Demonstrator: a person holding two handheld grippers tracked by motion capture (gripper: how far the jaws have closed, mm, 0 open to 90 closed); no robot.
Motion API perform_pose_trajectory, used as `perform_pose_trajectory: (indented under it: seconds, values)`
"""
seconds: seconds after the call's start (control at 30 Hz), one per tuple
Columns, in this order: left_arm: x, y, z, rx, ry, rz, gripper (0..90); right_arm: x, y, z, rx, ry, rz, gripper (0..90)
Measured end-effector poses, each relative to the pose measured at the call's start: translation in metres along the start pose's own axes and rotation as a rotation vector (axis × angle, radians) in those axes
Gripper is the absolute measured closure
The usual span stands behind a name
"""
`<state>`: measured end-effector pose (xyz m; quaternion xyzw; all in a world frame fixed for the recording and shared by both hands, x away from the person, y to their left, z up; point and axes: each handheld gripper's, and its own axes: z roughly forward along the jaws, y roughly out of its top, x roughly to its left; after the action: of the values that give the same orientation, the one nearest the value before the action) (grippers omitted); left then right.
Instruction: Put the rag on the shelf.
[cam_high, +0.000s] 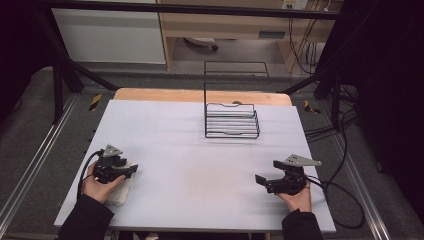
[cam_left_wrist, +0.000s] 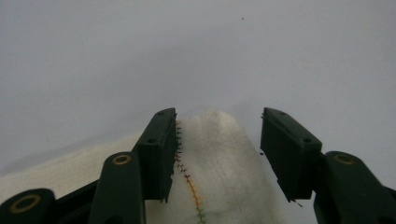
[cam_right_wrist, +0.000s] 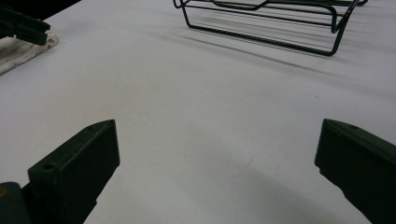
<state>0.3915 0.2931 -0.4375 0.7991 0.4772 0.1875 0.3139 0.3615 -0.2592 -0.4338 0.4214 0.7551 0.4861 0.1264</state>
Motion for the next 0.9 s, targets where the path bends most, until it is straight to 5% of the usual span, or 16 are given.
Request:
perform_pose_trajectory:
  seconds: [0.33, 0.53, 0.9]
  values:
    - [-0.006, 0.003, 0.004, 0.031, 0.051, -0.009, 56.3, 0.0, 0.0, 0.0, -0.004, -0.004, -0.001, 0.4]
    - [-0.013, 0.005, 0.006, 0.057, 0.122, 0.031, 69.0, 0.0, 0.0, 0.0, -0.007, -0.003, 0.0, 0.4]
    - [-0.008, 0.006, 0.005, 0.051, 0.109, -0.009, 81.3, 0.0, 0.0, 0.0, -0.007, -0.002, 0.002, 0.5]
